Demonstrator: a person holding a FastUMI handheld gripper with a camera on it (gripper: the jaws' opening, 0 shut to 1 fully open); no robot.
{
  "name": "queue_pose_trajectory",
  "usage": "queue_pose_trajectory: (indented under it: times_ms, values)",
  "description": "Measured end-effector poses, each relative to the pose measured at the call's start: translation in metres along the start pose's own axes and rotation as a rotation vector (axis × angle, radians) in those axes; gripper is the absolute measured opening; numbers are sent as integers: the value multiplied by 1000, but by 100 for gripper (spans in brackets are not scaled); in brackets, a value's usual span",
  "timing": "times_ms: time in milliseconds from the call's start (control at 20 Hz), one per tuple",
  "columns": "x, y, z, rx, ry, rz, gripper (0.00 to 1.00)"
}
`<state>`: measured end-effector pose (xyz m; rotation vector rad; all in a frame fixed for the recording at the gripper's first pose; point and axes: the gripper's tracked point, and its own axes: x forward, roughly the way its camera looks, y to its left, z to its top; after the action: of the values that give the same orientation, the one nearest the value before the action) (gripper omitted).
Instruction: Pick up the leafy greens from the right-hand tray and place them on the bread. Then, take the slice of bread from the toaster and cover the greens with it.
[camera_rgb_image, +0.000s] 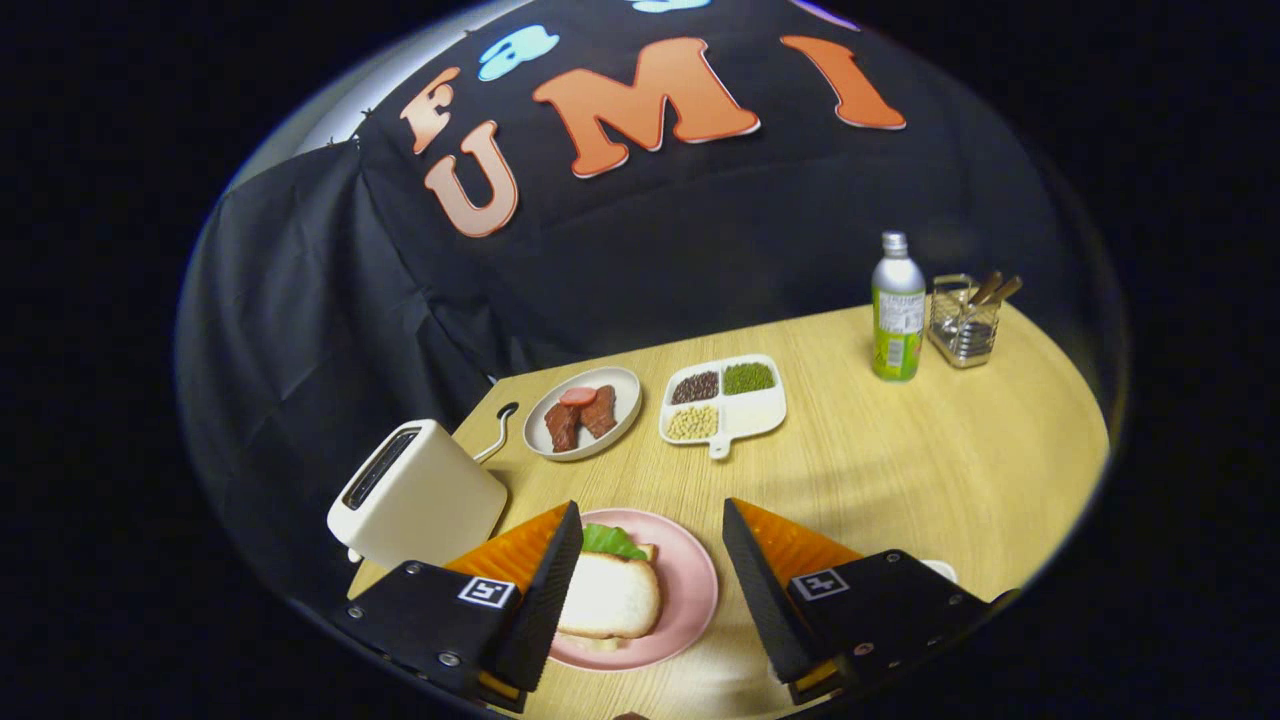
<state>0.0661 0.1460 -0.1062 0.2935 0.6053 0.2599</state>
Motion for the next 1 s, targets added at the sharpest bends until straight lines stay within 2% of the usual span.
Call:
queue_pose_trajectory:
  times_ms: [200, 300, 500, 800, 1000]
  values:
    - [-27, 1, 18, -101, -126, -46, 97]
    - [-40, -7, 29, -161, -188, -110, 99]
    - [-74, -13, 67, -254, -361, -222, 99]
    - [-119, -15, 94, -262, -524, -289, 99]
    - [-140, -12, 107, -279, -620, -291, 98]
